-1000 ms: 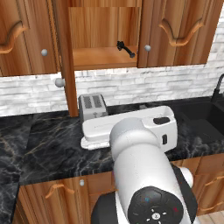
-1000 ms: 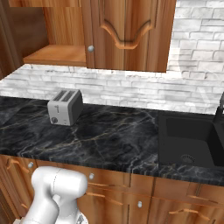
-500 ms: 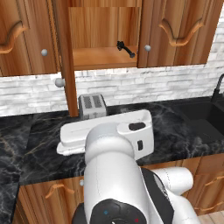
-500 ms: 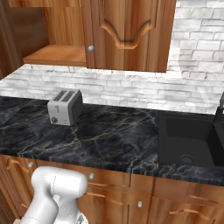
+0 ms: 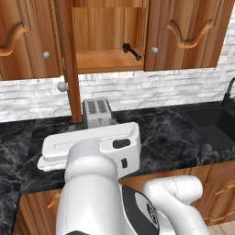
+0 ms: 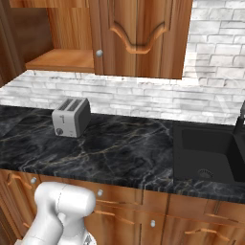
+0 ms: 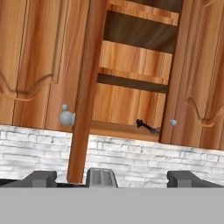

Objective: Pick up the dish brush and bar soap from the sink, and place them back in the cabinet, and close the cabinet doors.

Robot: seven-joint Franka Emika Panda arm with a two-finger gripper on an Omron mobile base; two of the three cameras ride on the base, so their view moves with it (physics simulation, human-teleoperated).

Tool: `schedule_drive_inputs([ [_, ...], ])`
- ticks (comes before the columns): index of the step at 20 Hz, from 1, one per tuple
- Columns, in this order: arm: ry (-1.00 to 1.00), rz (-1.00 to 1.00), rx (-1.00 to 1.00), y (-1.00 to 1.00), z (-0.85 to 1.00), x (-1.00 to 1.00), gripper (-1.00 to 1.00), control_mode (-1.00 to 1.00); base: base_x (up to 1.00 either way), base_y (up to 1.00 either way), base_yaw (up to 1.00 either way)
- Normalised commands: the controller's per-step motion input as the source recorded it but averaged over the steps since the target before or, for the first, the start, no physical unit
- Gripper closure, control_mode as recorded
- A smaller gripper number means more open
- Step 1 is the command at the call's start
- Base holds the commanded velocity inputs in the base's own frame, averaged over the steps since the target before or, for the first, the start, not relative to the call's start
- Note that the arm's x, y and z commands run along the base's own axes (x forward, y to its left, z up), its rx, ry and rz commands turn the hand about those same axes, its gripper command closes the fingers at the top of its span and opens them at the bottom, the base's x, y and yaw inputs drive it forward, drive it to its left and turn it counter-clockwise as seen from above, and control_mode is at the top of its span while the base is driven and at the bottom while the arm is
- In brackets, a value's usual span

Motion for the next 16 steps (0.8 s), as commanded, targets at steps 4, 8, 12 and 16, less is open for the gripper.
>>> schedule_drive_inputs([
  [4,-0.01,0.0,0.0,0.24,0.0,0.17,-1.0,-1.0,0.0,0.0,0.0],
  [8,0.0,0.0,0.0,0.2,0.0,0.24,-1.0,-1.0,0.0,0.0,0.0],
  [12,-0.02,0.0,0.0,0.2,-0.08,0.23,-1.0,-1.0,0.0,0.0,0.0],
  [16,-0.03,0.0,0.0,0.24,-0.15,0.22,-1.0,-1.0,0.0,0.0,0.0],
])
